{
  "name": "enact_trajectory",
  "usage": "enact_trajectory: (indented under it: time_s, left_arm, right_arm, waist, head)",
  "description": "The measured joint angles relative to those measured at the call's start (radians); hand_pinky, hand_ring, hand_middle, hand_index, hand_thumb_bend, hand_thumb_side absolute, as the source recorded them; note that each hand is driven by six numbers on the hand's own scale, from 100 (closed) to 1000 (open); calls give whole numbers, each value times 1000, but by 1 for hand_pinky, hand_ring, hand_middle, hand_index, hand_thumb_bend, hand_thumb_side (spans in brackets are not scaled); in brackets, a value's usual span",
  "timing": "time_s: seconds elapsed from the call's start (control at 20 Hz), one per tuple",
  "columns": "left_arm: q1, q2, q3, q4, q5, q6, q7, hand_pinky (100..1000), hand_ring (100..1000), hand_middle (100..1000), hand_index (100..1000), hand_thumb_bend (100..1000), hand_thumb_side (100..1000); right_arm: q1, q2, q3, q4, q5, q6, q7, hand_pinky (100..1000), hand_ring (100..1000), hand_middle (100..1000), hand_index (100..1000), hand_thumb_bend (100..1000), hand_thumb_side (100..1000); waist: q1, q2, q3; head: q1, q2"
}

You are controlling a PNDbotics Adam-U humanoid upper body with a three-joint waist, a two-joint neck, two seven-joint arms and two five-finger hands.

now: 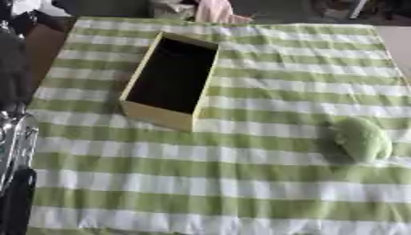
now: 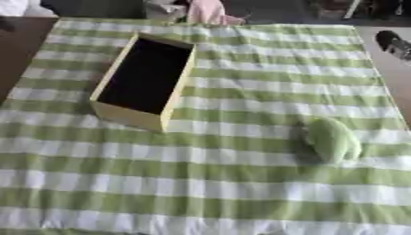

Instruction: Pick up objects on the table and place them in the box.

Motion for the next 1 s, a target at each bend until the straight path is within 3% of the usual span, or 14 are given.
enact_trajectory:
  time_s: [0.6,1.0]
  left_arm:
    - [0,-1,-6,0,4,2,-6,480,847,767,711,100,739]
    - [0,-1,-6,0,4,3,-6,480,848,768,711,100,739]
  right_arm:
    - [-137,116,83,21,-8,-20,50,958,907,874,914,100,1000]
    - [-144,150,104,50,-12,-28,77,951,907,876,928,100,1000]
  waist:
    - [1,-4,6]
    - [0,-5,6]
  head:
    - [-8,0]
    - [-10,0]
